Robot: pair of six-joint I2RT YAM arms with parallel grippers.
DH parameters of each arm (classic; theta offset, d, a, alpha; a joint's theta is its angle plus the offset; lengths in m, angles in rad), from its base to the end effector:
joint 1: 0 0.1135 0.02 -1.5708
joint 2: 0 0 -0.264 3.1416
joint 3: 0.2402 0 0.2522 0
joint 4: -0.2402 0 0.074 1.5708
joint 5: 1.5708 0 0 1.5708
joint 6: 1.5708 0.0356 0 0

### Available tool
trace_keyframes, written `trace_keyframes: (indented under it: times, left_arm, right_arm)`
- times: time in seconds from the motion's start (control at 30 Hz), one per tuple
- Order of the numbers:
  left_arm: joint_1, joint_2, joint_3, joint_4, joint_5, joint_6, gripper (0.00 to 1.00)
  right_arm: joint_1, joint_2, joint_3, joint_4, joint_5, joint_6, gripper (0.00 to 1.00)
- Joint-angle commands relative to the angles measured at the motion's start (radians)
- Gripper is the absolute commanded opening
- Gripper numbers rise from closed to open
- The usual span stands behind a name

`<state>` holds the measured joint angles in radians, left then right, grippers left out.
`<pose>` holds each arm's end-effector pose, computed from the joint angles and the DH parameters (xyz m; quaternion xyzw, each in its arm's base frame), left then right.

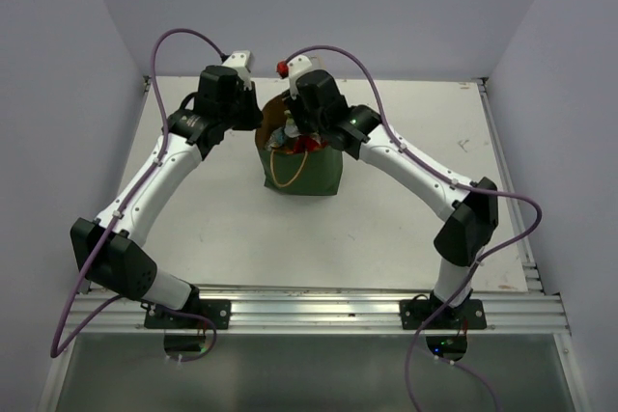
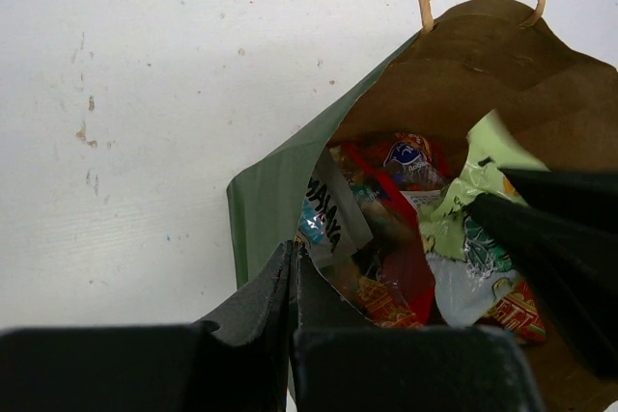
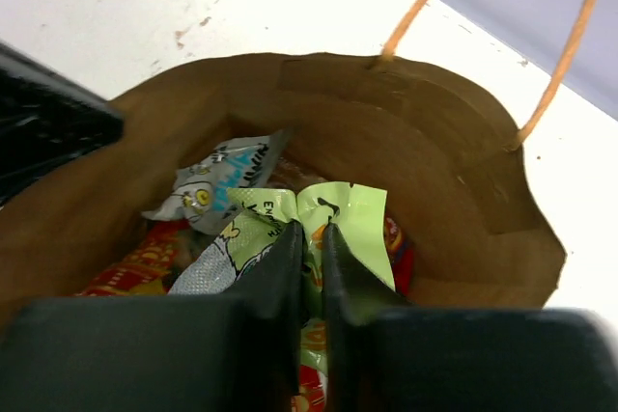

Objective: Place the snacks into the paper bag

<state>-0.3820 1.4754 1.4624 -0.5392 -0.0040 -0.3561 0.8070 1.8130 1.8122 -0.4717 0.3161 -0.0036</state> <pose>0.3099 -0.1243 0.3756 0.0103 0.8730 -0.1743 0.4554 0.3015 0.2988 0.3805 -0.2566 0.8065 0.0780 0.5269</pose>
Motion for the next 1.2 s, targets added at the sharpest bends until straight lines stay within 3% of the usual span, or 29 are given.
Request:
trace_keyframes:
  times: [0.0, 0.03, 0.1, 0.37, 0.5, 0.9, 0.97, 1.1, 1.17]
  left_arm:
    - [0.002, -0.009, 0.035, 0.028, -0.001, 0.000, 0.02]
    - [0.002, -0.009, 0.033, 0.031, -0.001, -0.001, 0.02]
    - [0.002, -0.009, 0.029, 0.033, -0.001, -0.004, 0.02]
    - [0.002, -0.009, 0.006, 0.044, -0.001, -0.012, 0.01]
    - [0.000, -0.015, -0.005, 0.042, -0.001, -0.012, 0.01]
    - [0.000, -0.029, -0.019, 0.042, -0.001, -0.011, 0.01]
    - [0.000, -0.029, -0.023, 0.044, -0.001, -0.009, 0.01]
    - [0.000, -0.036, -0.034, 0.044, -0.001, -0.009, 0.00]
    - [0.000, -0.044, -0.039, 0.038, -0.001, -0.012, 0.00]
  right_arm:
    - [-0.014, -0.001, 0.082, 0.030, 0.002, -0.006, 0.39]
    - [-0.014, -0.006, 0.087, 0.025, 0.009, -0.004, 0.54]
    - [-0.011, -0.052, 0.096, 0.030, 0.026, 0.026, 0.64]
    - [-0.012, -0.055, 0.323, -0.281, 0.219, 0.070, 0.63]
    - [-0.014, -0.057, 0.233, -0.360, 0.255, 0.137, 0.61]
    - [-0.049, -0.104, -0.049, -0.311, 0.222, 0.272, 0.55]
    - [-0.058, -0.110, -0.073, -0.291, 0.215, 0.280, 0.50]
    - [-0.065, -0.116, -0.091, -0.289, 0.199, 0.280, 0.00]
    - [-0.065, -0.122, -0.067, -0.298, 0.192, 0.275, 0.00]
